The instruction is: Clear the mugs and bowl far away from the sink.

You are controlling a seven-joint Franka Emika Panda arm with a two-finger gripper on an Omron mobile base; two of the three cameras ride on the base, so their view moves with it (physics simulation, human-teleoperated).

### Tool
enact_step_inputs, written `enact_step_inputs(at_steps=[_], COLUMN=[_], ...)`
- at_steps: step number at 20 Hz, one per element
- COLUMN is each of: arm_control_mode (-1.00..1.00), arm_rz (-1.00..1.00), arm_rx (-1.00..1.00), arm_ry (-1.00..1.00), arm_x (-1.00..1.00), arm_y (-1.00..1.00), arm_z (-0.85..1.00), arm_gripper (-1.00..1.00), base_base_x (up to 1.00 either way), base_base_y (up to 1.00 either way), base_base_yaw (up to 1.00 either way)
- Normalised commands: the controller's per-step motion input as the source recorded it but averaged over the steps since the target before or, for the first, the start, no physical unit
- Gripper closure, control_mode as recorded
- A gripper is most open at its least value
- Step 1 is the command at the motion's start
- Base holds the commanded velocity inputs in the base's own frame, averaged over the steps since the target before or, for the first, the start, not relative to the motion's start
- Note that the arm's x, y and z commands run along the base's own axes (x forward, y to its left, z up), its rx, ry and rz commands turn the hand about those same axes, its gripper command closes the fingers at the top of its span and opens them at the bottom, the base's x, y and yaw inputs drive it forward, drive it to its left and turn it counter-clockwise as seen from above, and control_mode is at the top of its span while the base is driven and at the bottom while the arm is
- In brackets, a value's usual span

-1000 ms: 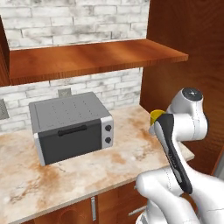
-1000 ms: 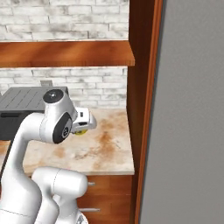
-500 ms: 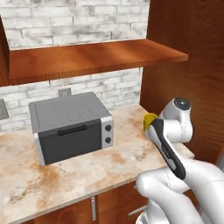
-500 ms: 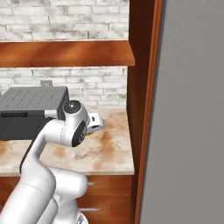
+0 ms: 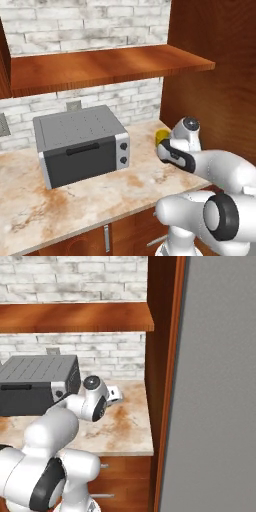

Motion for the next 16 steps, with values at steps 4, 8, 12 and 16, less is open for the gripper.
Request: enact_step_inputs(at_steps=[4,8,12,16], arm_control_mode=[-1.0,-1.0,-1.0,-1.0], arm_rz=[0.01,0.04,0.05,0.03], arm_rx=[0.0,0.0,0.0,0.0], arm_ry=[0.04,0.04,0.0,0.0], arm_x=[0.56,0.38,0.36,0.41], arm_y=[-0.01,-0.01,0.0,0.0], arm_z=[-0.01,-0.01,-0.14,-0.33], arm_gripper=[1.0,1.0,1.0,1.0], base_base_x=[0.0,0.0,0.0,0.0], base_base_y=[0.0,0.0,0.0,0.0], base_base_yaw=[0.0,0.0,0.0,0.0])
